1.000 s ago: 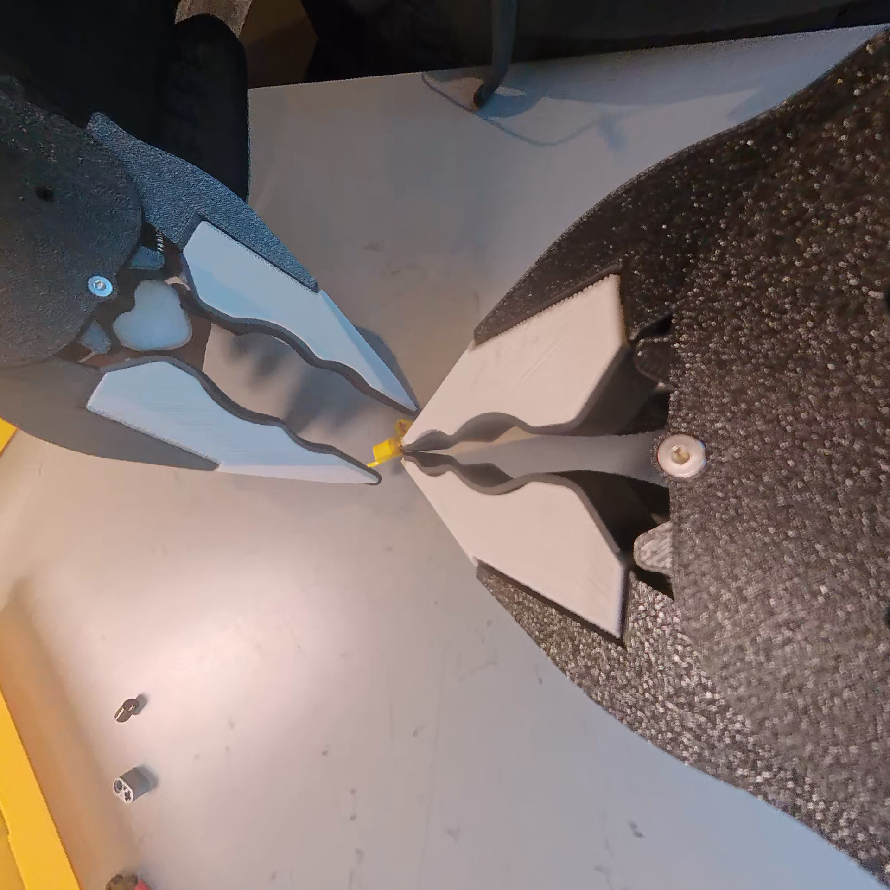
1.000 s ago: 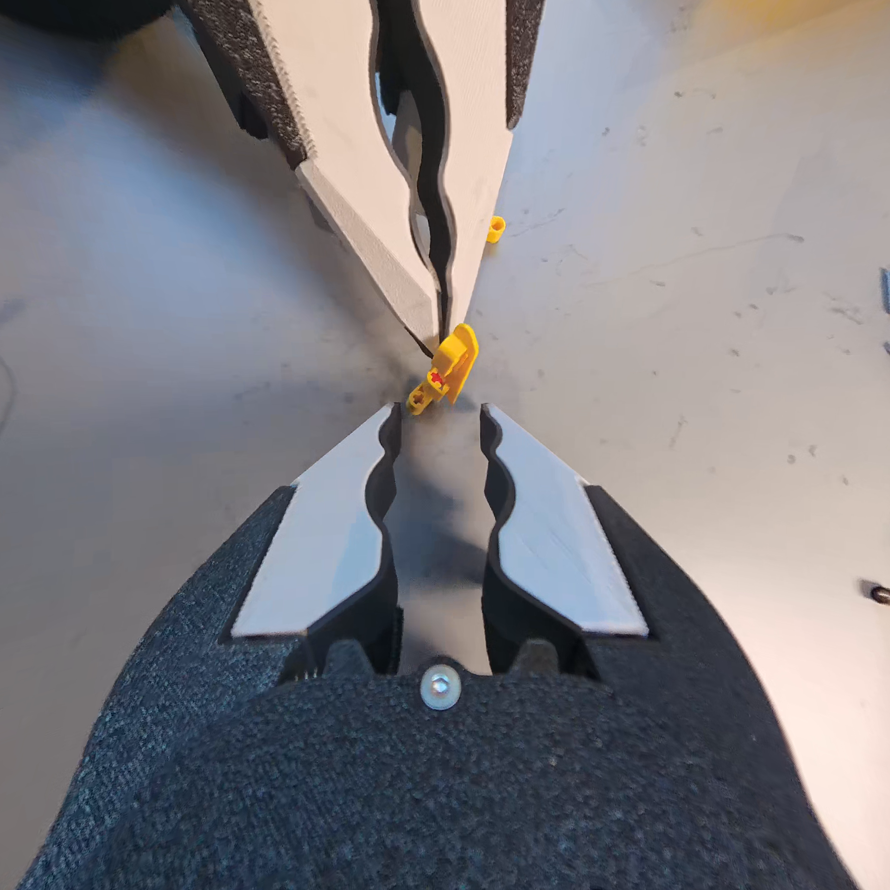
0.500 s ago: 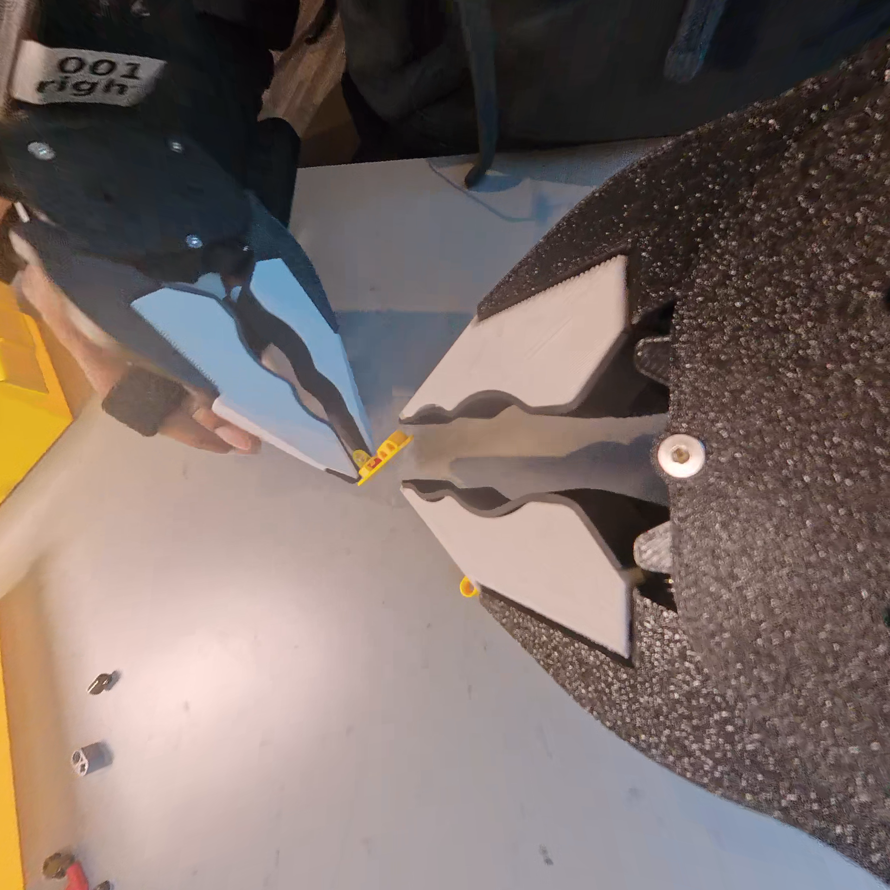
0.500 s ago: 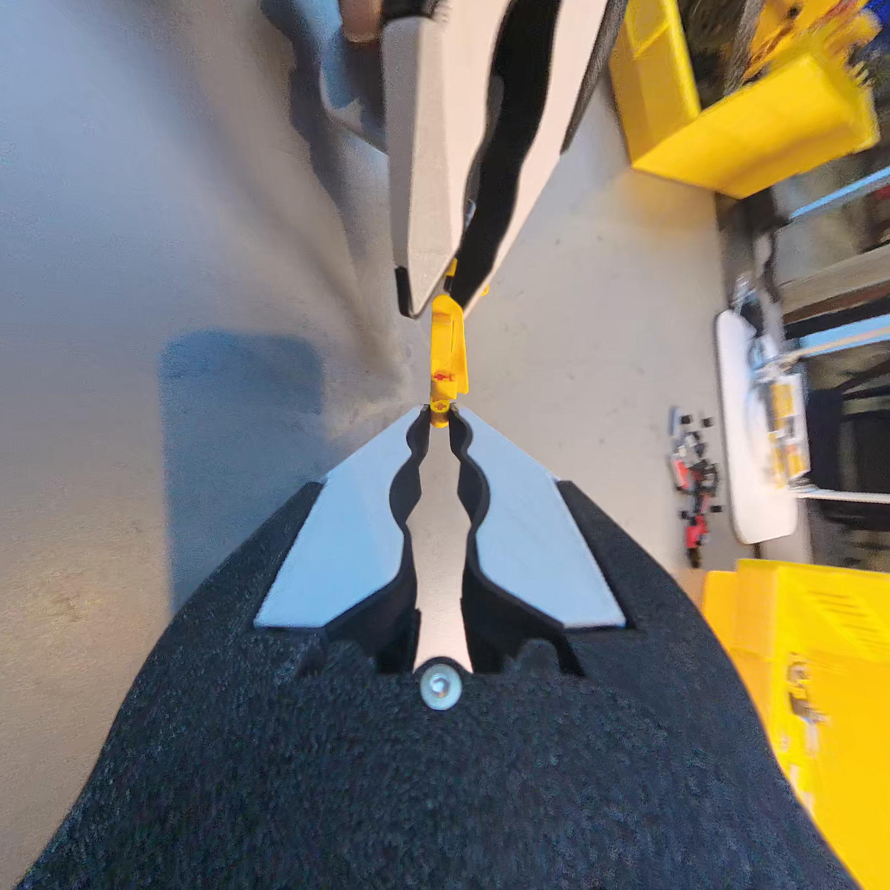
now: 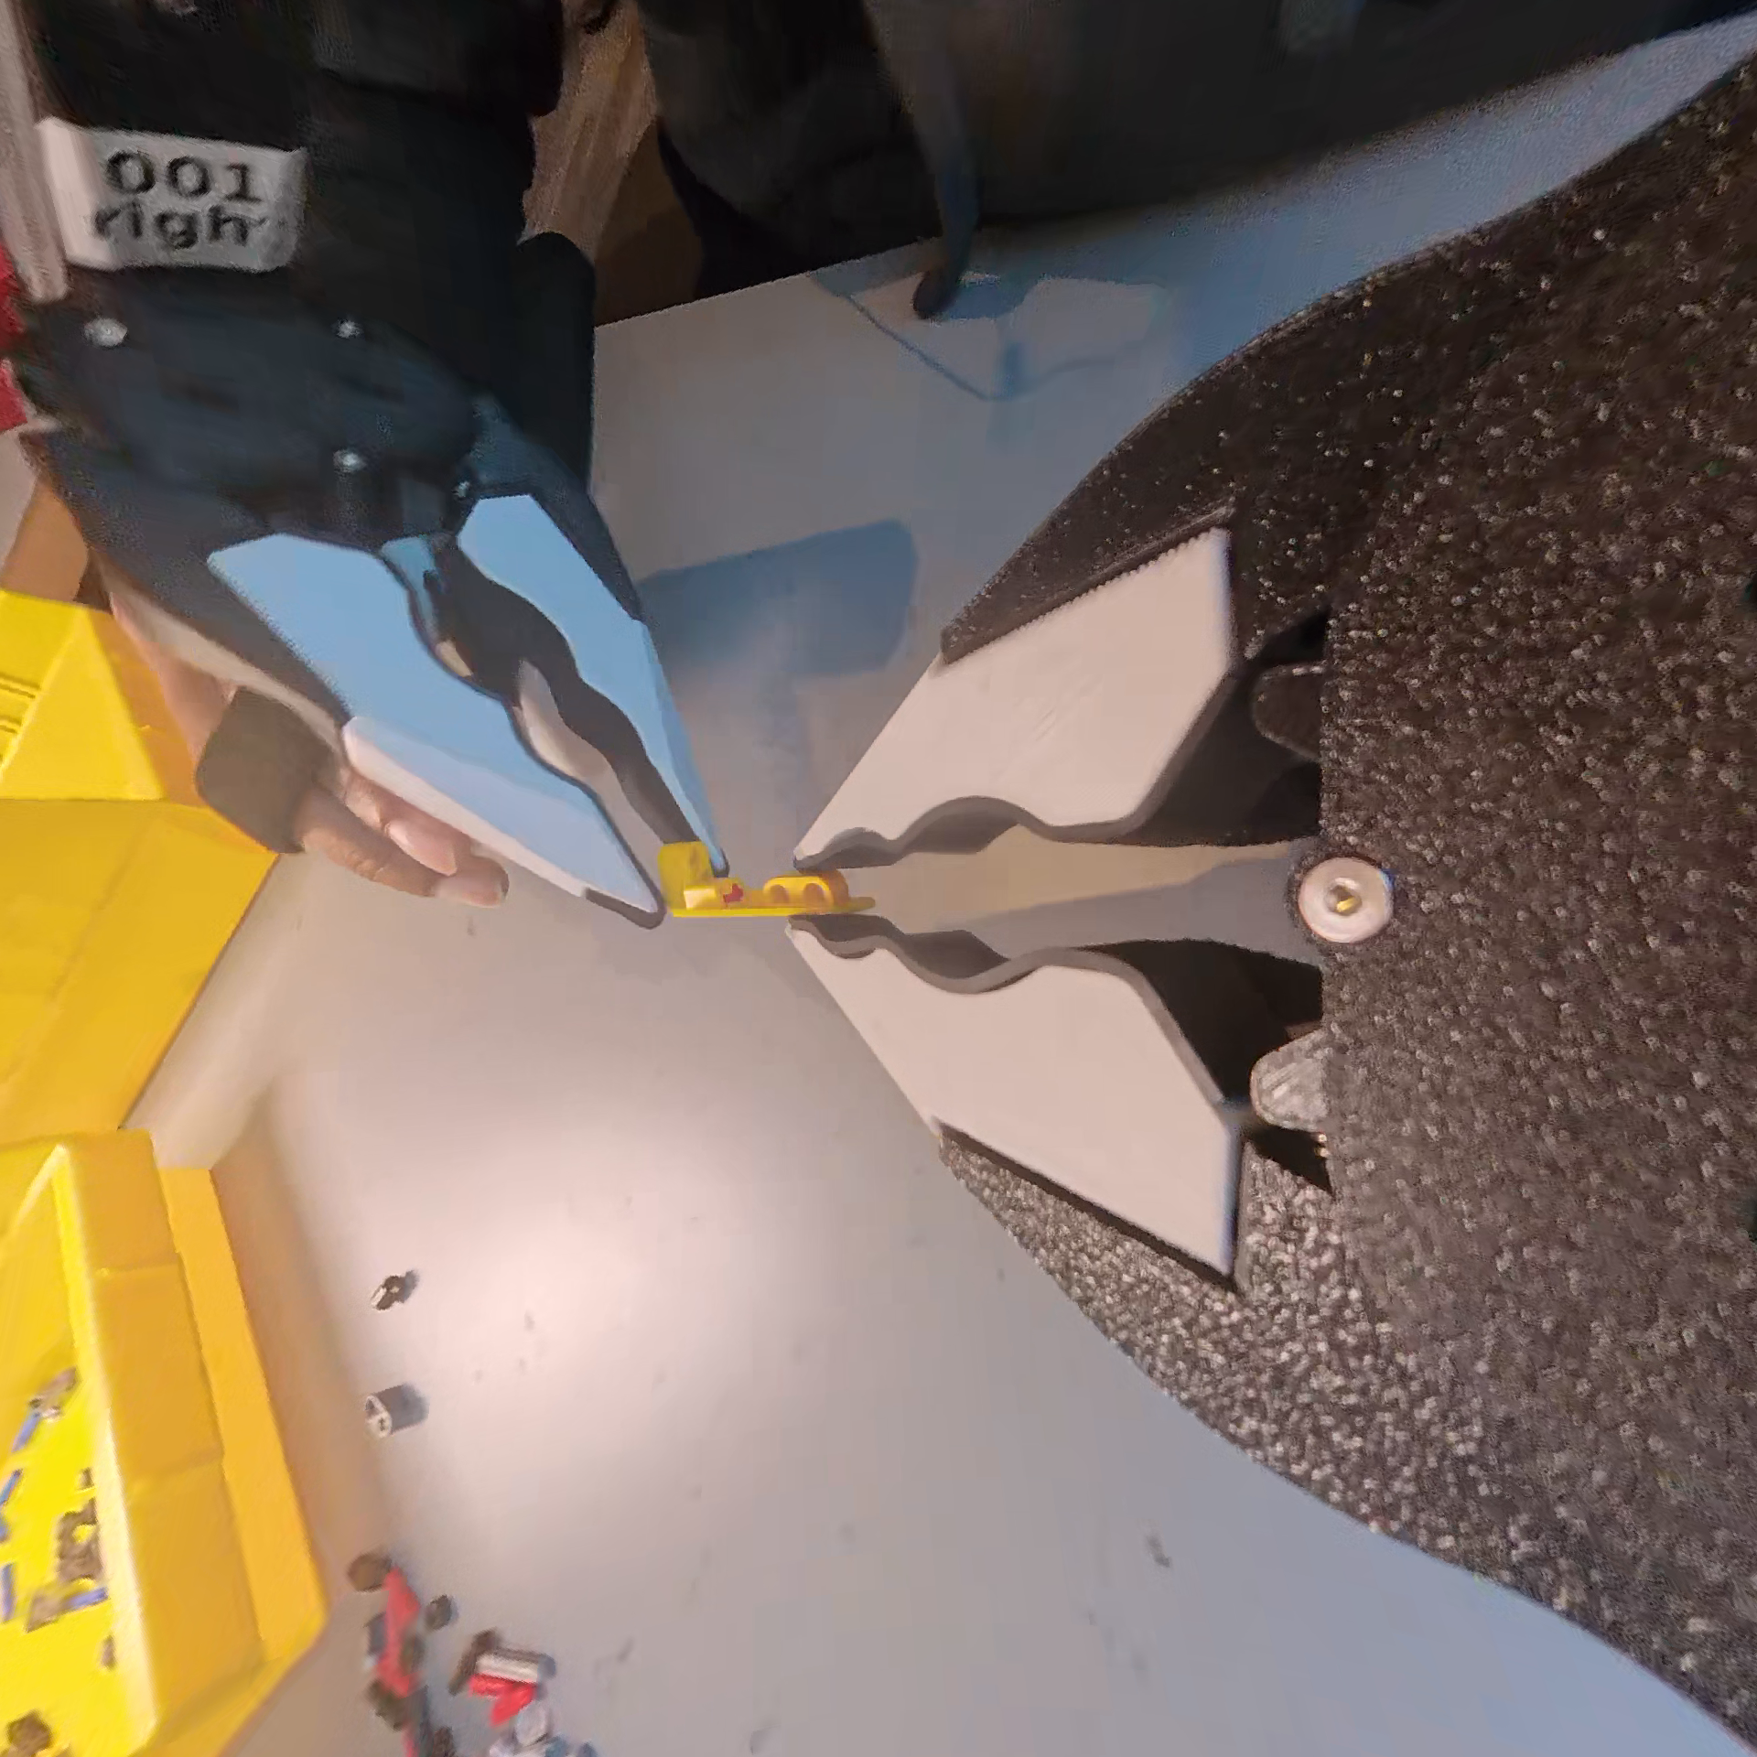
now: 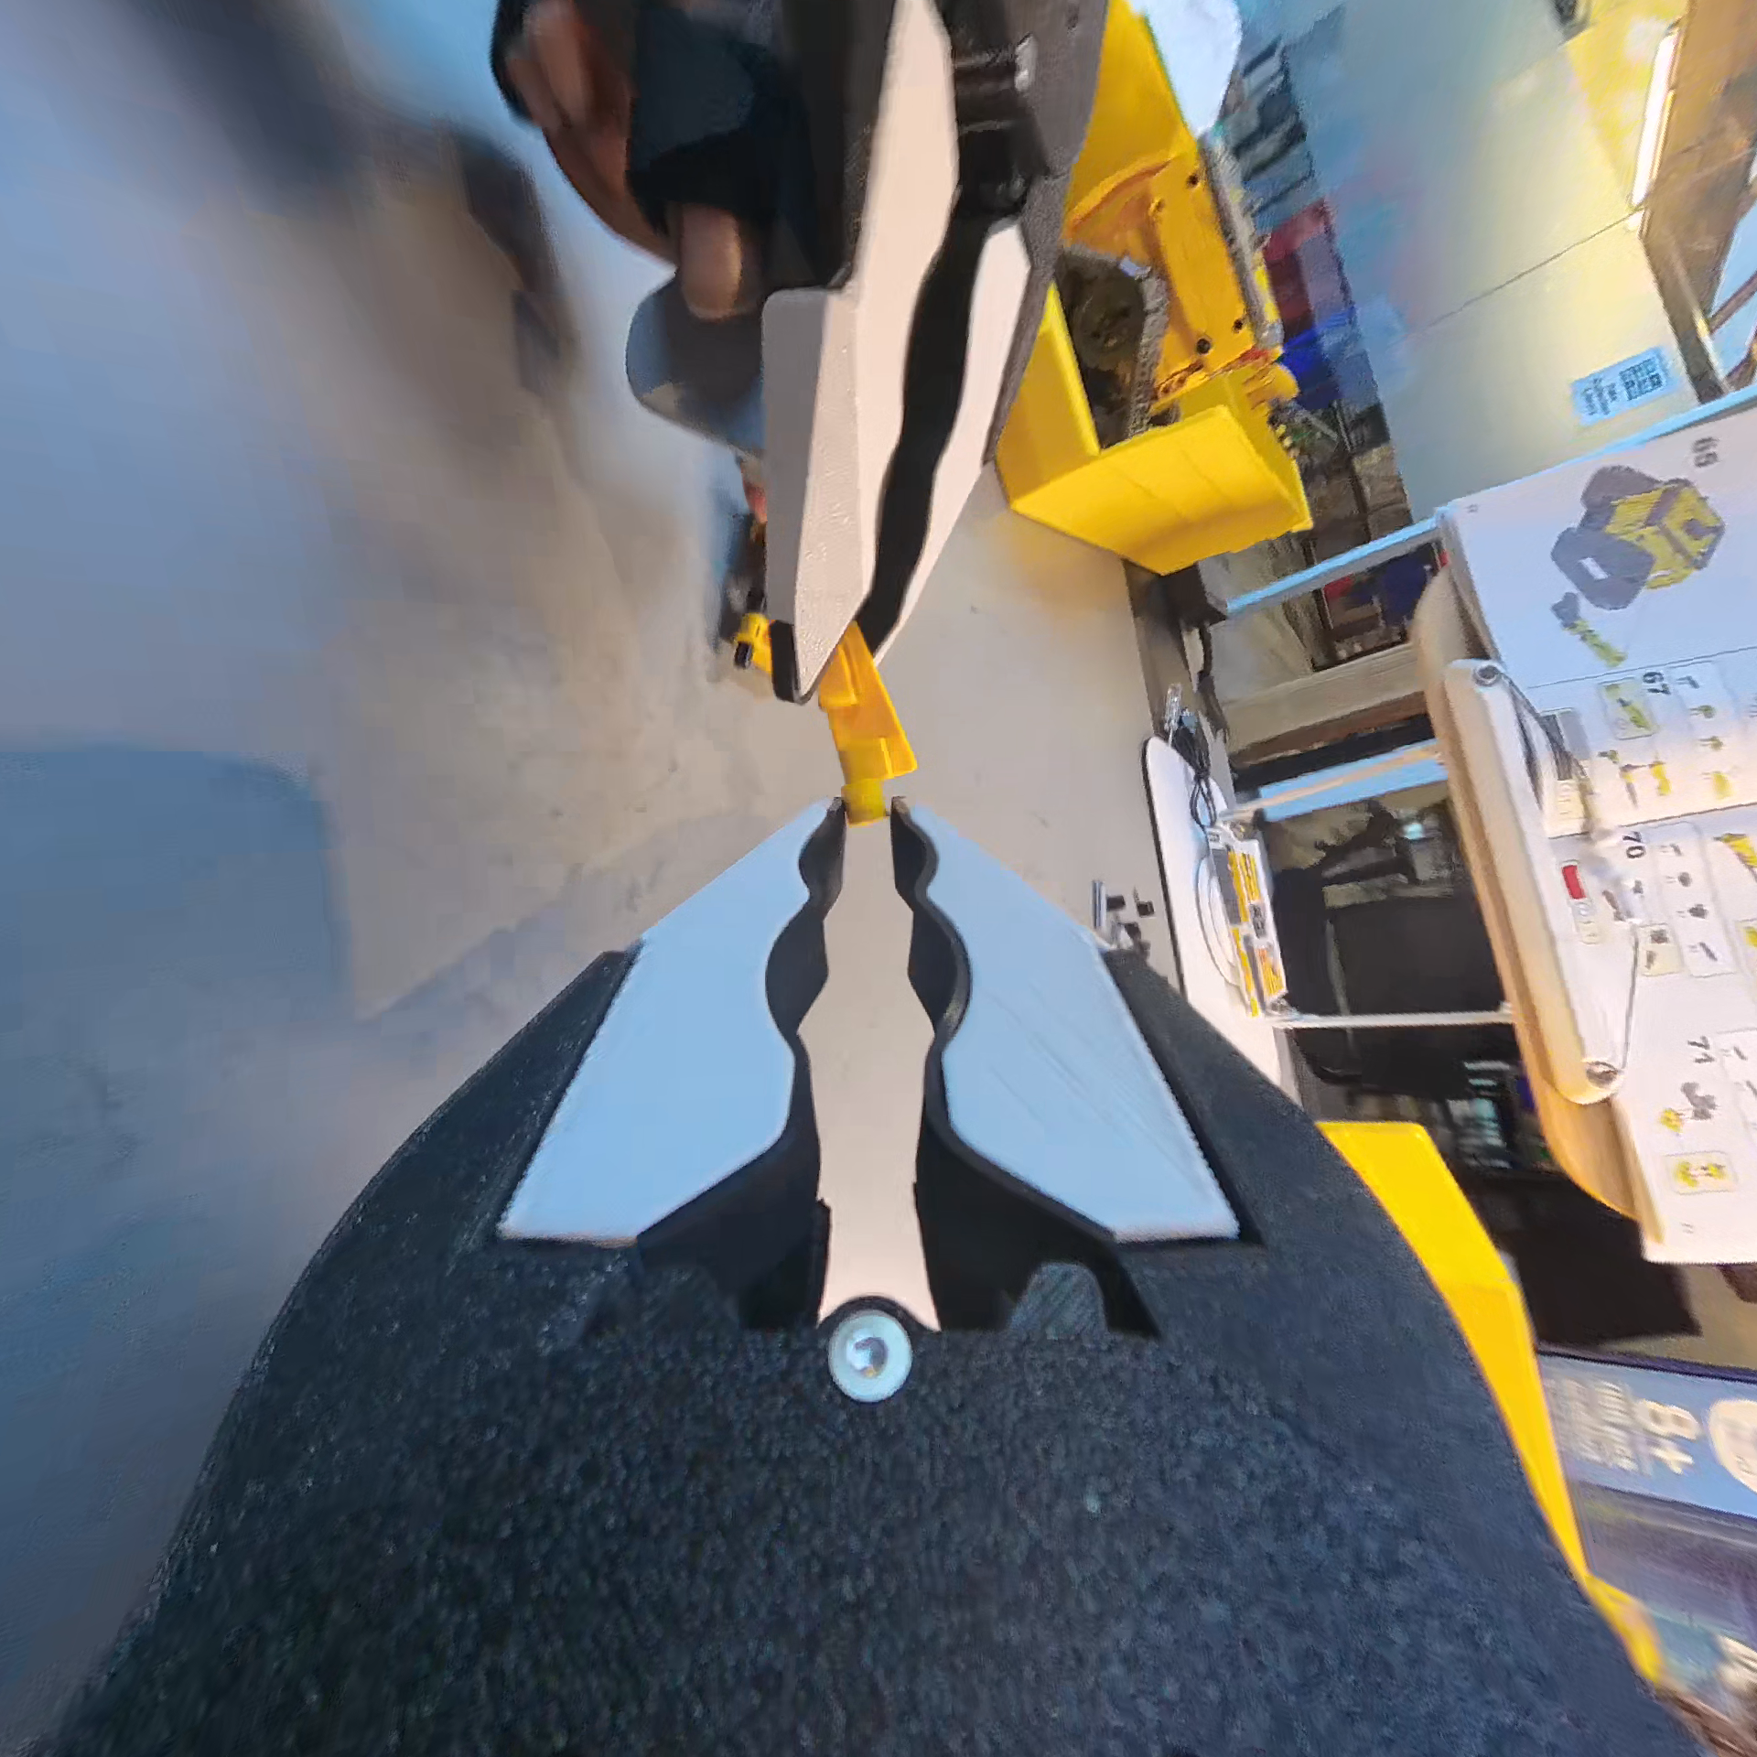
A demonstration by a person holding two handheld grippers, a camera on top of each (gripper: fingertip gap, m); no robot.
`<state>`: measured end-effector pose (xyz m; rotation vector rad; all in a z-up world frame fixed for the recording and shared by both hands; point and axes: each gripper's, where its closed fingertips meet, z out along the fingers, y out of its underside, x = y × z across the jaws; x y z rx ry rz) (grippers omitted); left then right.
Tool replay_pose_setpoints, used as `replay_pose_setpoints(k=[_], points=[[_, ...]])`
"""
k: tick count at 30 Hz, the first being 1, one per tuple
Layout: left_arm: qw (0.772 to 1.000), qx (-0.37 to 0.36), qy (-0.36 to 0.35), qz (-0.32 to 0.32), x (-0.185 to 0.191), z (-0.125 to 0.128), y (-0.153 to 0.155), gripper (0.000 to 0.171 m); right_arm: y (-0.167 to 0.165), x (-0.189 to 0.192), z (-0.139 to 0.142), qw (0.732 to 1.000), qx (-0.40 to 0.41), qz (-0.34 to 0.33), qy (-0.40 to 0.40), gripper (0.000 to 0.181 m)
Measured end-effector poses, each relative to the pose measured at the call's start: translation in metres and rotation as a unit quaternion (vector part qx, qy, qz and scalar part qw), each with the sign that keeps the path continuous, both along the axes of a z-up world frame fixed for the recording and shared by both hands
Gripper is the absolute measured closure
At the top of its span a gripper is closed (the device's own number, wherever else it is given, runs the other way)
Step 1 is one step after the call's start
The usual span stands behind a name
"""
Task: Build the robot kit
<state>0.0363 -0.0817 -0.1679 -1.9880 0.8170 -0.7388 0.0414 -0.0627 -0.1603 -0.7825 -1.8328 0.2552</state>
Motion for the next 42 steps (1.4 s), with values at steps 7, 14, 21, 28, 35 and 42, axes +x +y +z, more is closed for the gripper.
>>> replay_pose_setpoints(k=[7,14,21,28,35,42], points=[[0.992,0.111,0.032,-0.054,0.005,0.013,-0.007,0.165,-0.012,0.008,0.019,0.980,-0.187,0.047,0.055,0.160],[0.983,0.143,0.073,-0.084,0.013,0.004,-0.014,0.165,-0.027,0.011,0.013,0.955,-0.286,0.074,0.022,0.159],[0.983,0.143,0.084,-0.080,0.012,0.001,-0.012,0.164,-0.028,0.009,0.003,0.951,-0.304,0.060,-0.005,0.166],[0.986,0.131,0.084,-0.064,0.008,0.001,-0.008,0.165,-0.021,0.006,0.000,0.943,-0.330,0.035,-0.006,0.166],[0.981,0.142,0.103,-0.079,0.008,-0.002,-0.010,0.164,-0.024,0.007,-0.008,0.950,-0.308,0.041,-0.029,0.166],[0.986,0.097,0.132,-0.031,-0.035,-0.007,0.001,0.137,0.003,0.004,0.000,0.940,-0.340,0.016,-0.007,0.166]])
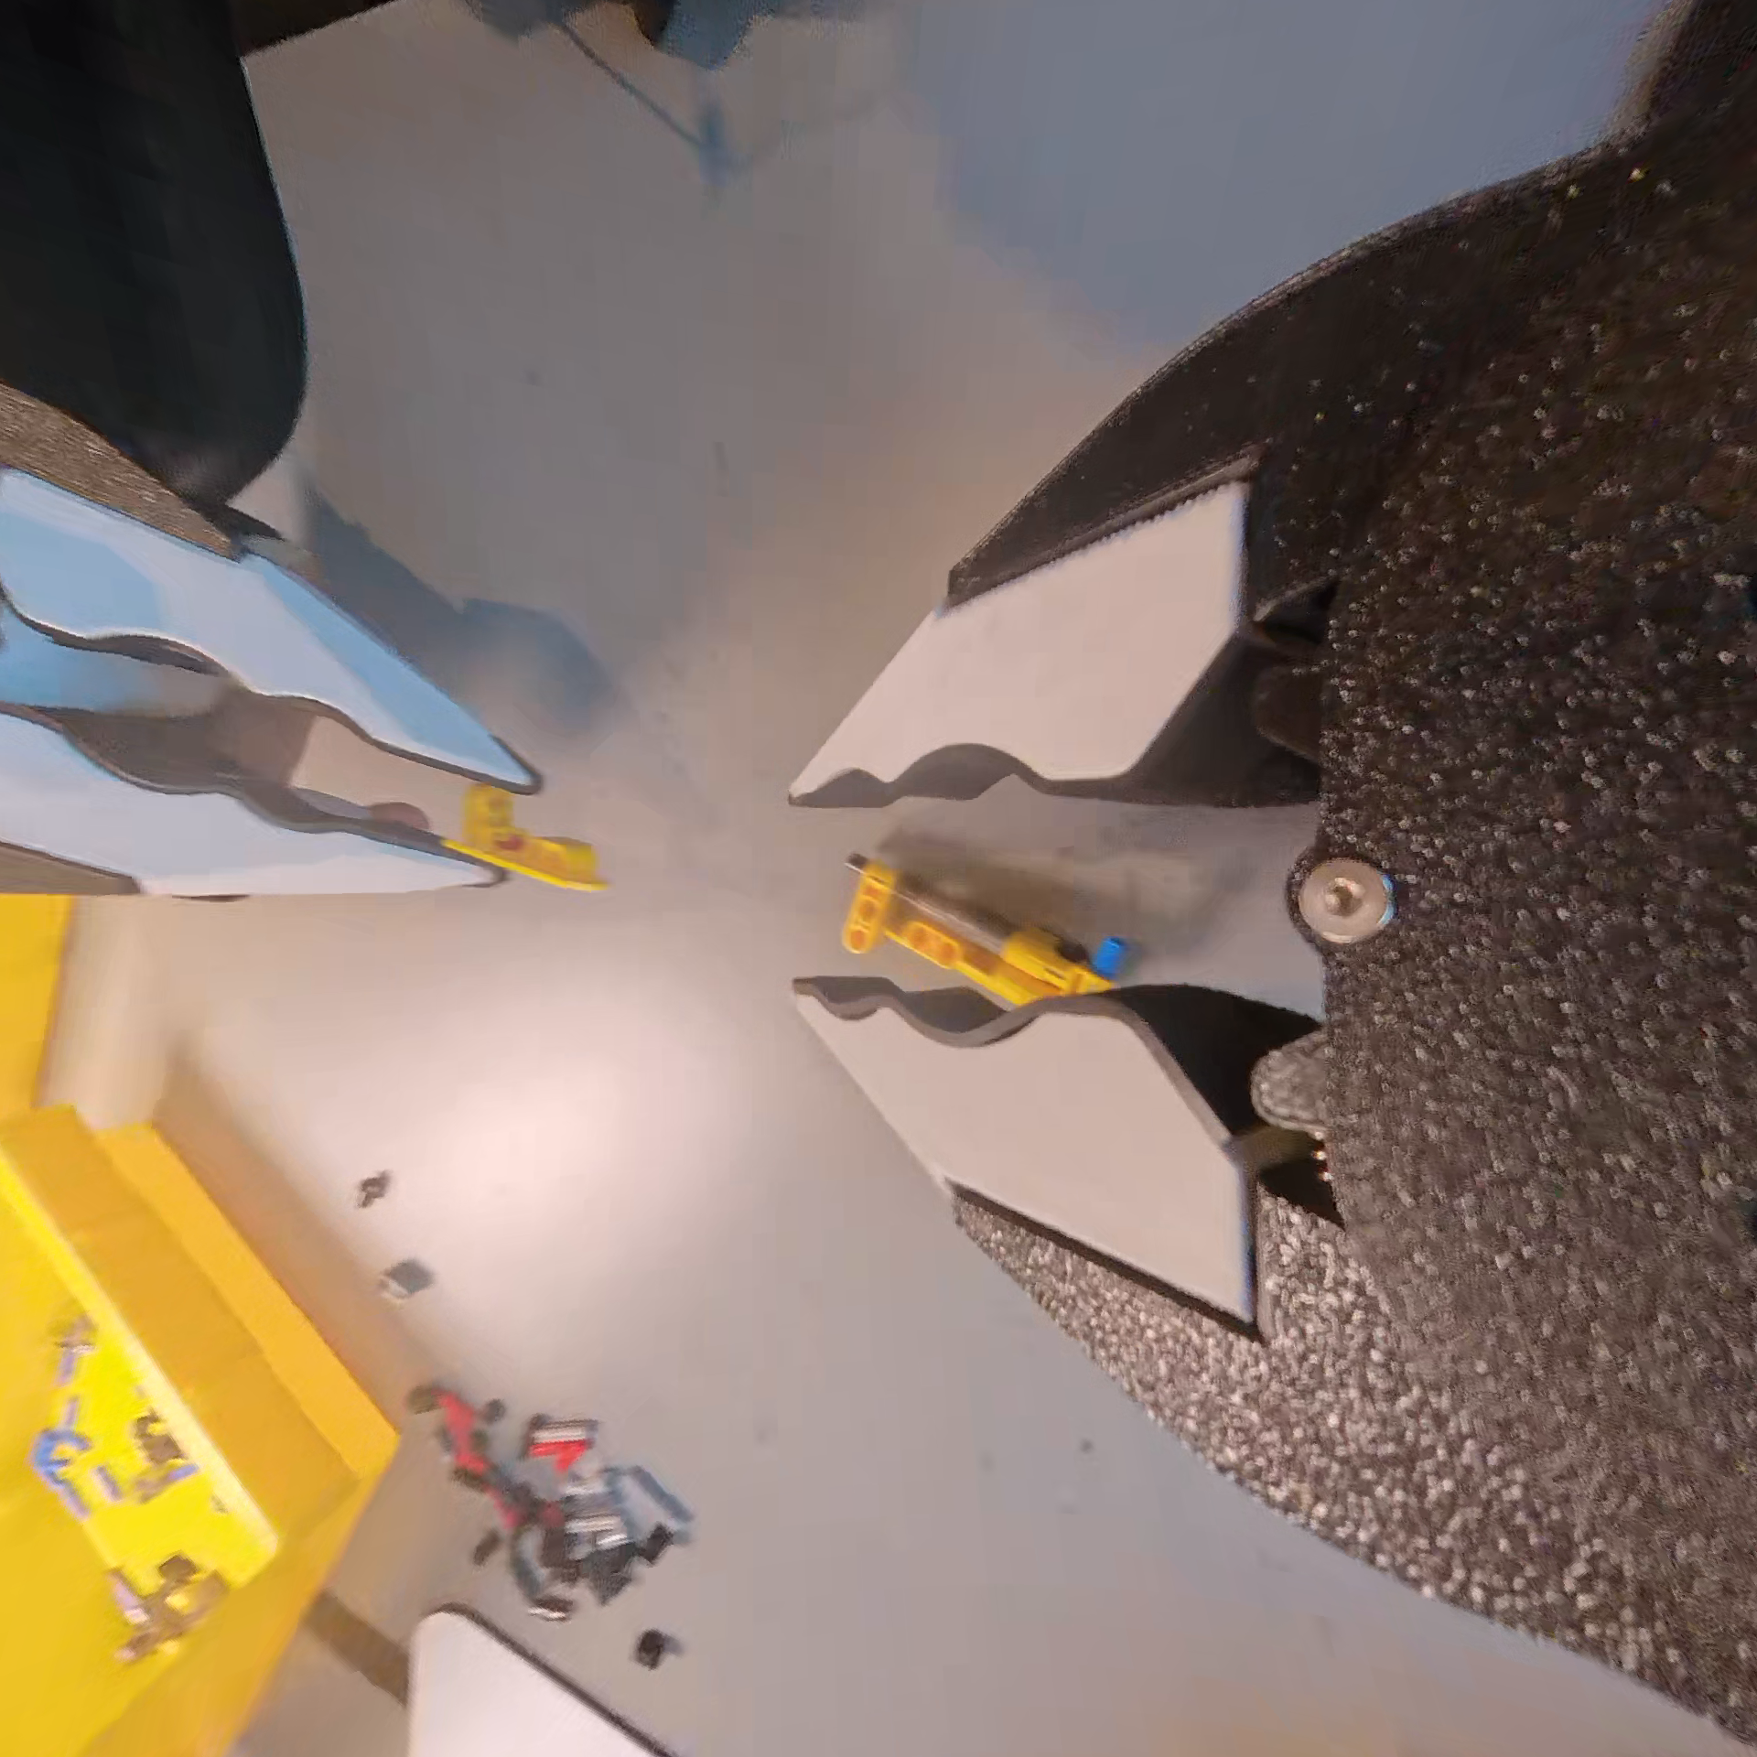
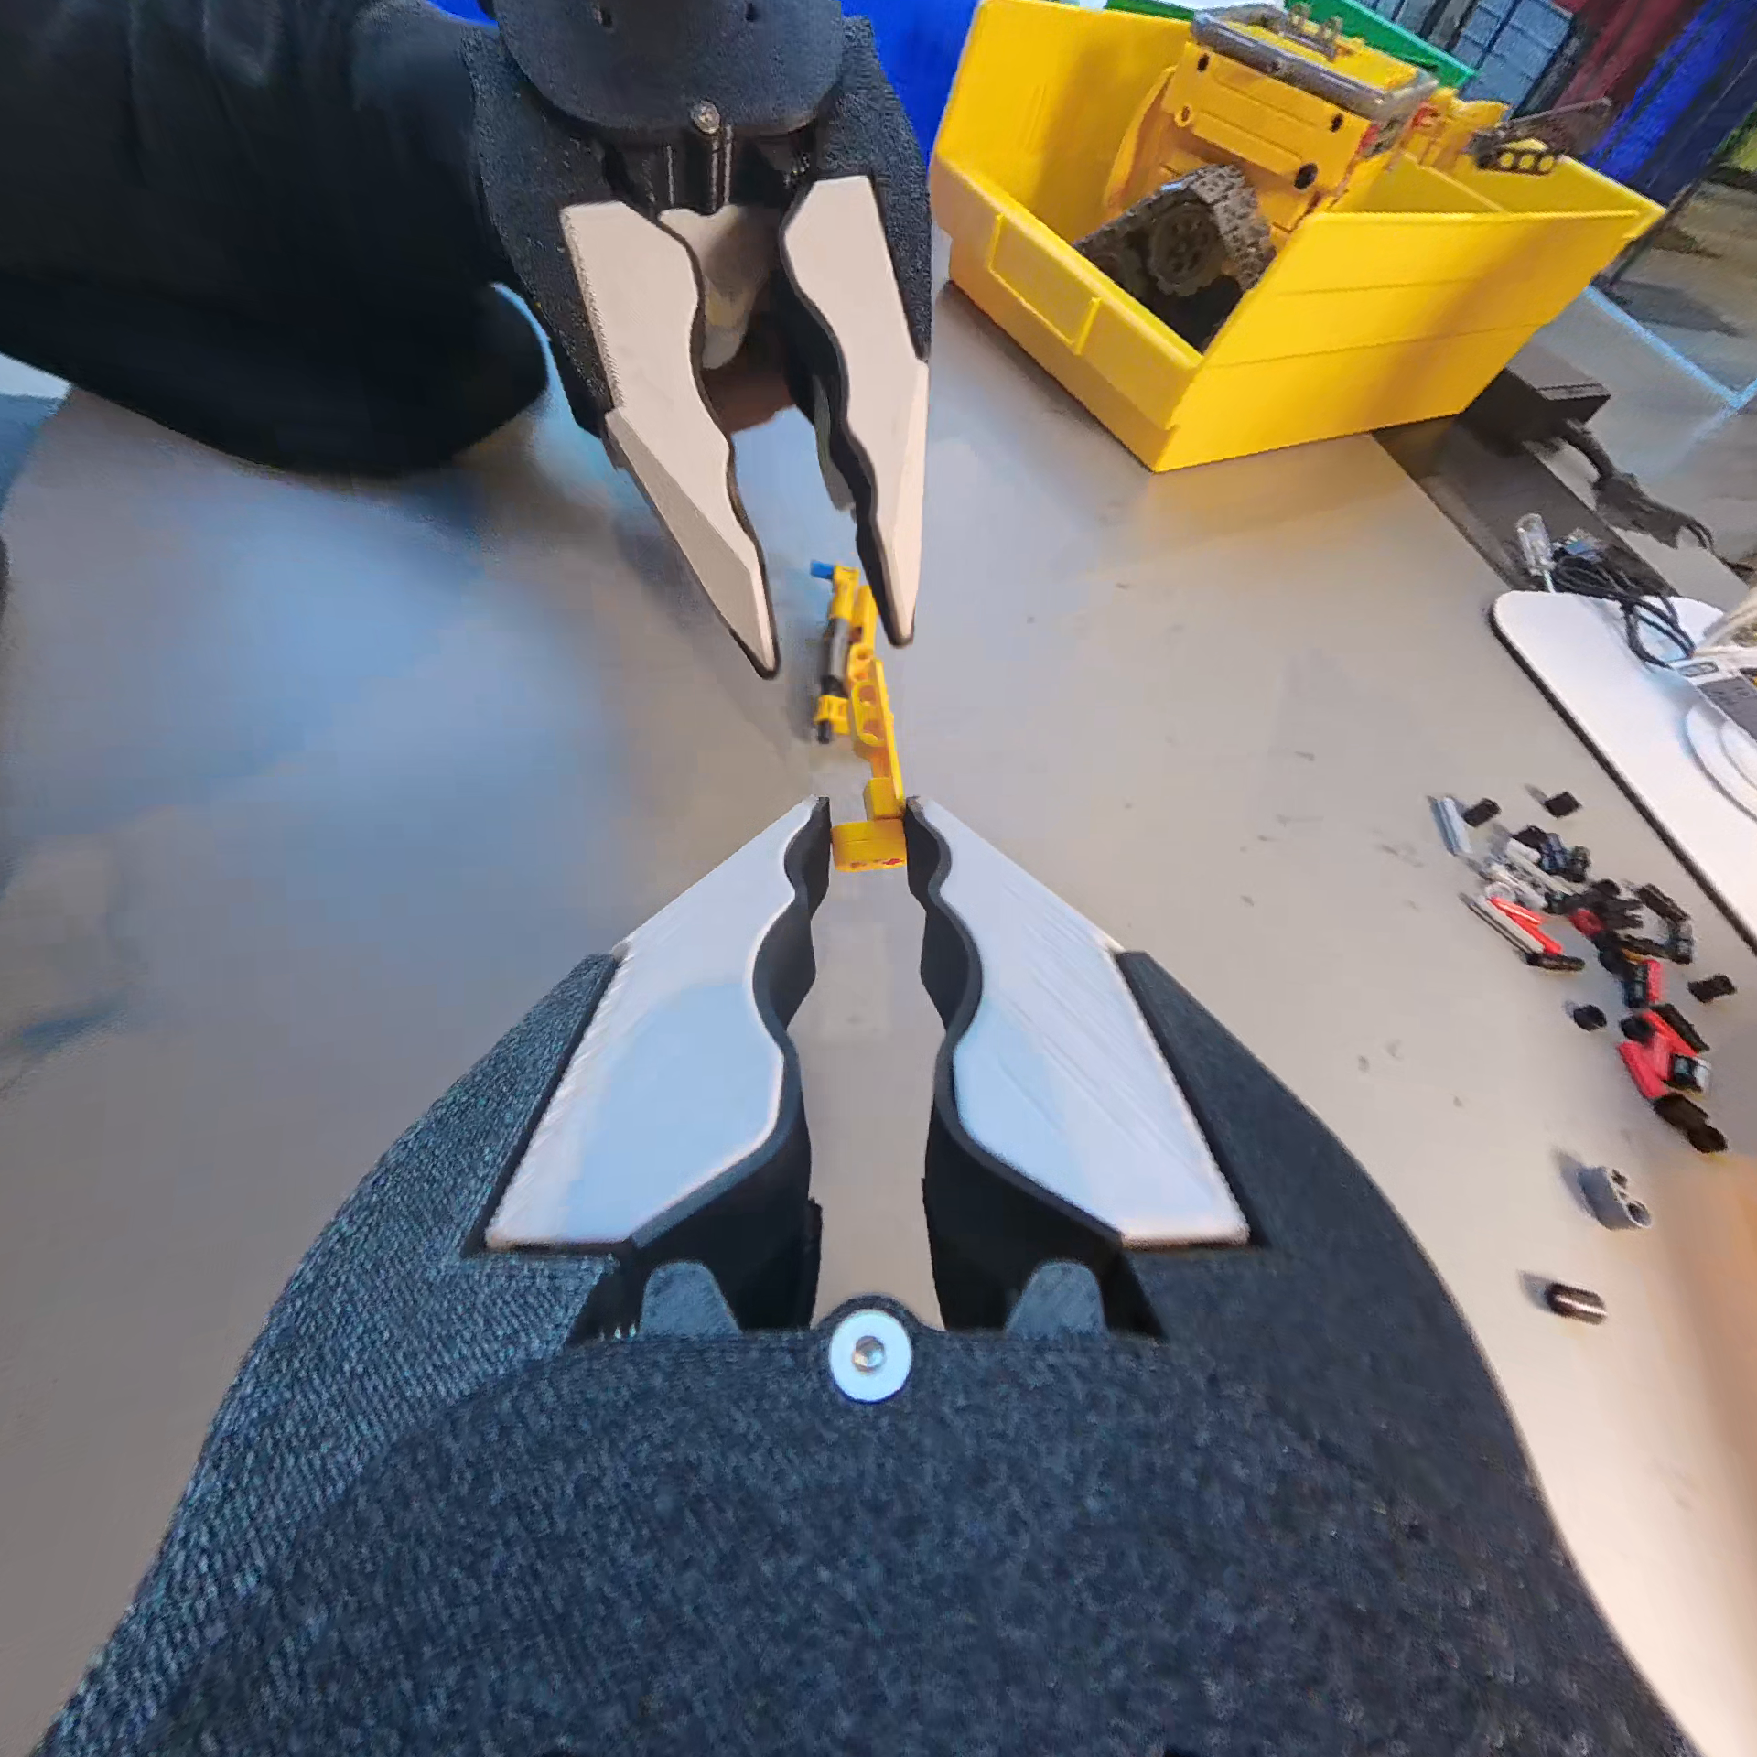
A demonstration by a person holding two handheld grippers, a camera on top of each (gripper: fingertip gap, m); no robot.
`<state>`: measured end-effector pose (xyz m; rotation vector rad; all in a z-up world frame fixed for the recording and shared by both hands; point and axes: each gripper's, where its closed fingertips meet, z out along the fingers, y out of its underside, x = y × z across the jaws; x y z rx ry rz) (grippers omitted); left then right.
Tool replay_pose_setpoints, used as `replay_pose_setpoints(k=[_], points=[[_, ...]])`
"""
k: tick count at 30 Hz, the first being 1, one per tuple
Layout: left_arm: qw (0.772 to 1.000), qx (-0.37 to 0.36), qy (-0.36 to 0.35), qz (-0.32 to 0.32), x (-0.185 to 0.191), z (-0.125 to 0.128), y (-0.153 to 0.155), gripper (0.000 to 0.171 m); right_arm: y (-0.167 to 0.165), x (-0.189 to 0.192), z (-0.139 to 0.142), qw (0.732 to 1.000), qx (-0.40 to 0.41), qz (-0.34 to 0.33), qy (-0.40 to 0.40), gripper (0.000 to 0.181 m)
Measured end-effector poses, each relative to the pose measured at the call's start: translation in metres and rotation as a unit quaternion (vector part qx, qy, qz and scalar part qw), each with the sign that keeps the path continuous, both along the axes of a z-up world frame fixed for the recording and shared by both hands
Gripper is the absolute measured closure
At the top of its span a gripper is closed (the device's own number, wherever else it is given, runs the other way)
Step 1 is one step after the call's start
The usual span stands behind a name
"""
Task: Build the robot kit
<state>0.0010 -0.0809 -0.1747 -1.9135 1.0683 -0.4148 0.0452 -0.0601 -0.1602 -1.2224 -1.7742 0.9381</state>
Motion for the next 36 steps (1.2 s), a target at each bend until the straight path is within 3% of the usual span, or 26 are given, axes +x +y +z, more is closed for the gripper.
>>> replay_pose_setpoints(k=[4,9,15,26,31,34,36], points=[[0.998,-0.060,-0.009,0.014,-0.026,-0.013,-0.004,0.130,0.015,-0.008,0.003,1.000,-0.014,0.002,0.000,0.166],[0.995,-0.098,0.022,0.020,-0.035,-0.035,-0.007,0.134,0.023,-0.023,0.006,1.000,-0.015,0.015,0.004,0.166],[0.995,-0.093,0.035,0.020,-0.033,-0.039,-0.005,0.157,0.029,-0.013,-0.003,0.999,-0.032,0.004,0.003,0.166],[0.996,-0.075,0.037,-0.023,-0.011,-0.038,-0.011,0.157,0.031,-0.007,-0.009,0.991,-0.126,-0.014,-0.036,0.166],[0.999,-0.042,0.007,-0.026,-0.005,-0.018,-0.009,0.147,0.021,-0.005,-0.006,0.973,-0.224,-0.007,-0.057,0.166],[0.999,0.023,-0.024,-0.009,0.000,0.010,0.001,0.145,0.008,-0.004,-0.006,0.947,-0.309,0.007,-0.086,0.166],[0.997,0.070,-0.007,-0.015,0.008,0.019,0.002,0.143,-0.003,-0.004,-0.001,0.921,-0.375,0.025,-0.099,0.166]])
